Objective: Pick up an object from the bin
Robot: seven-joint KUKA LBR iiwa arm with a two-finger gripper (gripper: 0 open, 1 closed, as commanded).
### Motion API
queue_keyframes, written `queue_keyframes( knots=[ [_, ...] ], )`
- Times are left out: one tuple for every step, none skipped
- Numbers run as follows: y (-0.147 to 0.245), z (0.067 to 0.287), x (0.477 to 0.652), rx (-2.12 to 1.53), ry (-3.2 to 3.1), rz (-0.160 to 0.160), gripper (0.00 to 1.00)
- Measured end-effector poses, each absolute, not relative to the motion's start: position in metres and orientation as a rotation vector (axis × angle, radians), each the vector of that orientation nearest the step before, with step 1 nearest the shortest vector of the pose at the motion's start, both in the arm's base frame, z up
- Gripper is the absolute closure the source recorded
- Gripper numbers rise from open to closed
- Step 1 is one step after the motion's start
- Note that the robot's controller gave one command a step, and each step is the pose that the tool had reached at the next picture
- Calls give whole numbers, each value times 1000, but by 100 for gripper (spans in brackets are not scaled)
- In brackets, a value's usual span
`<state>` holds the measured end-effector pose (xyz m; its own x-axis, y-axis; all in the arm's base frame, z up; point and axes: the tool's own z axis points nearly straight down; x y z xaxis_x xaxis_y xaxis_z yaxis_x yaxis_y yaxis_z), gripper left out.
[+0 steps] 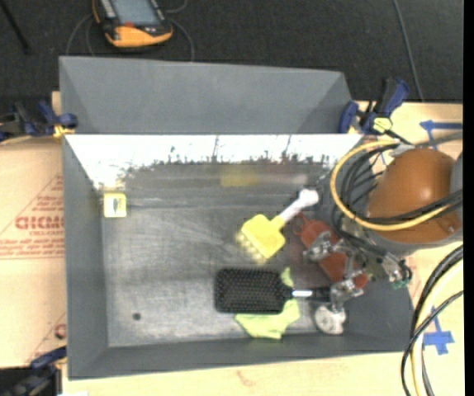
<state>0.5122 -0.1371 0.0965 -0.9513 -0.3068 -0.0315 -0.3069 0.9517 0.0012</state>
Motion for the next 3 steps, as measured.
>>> queue_keyframes(
  knots=[
    [-141, 95, 509, -487, 3081, 2, 100],
    [-141, 95, 509, -488, 3081, 2, 100],
    [-147, 83, 524, -511, 3086, 26, 100]
  ],
)
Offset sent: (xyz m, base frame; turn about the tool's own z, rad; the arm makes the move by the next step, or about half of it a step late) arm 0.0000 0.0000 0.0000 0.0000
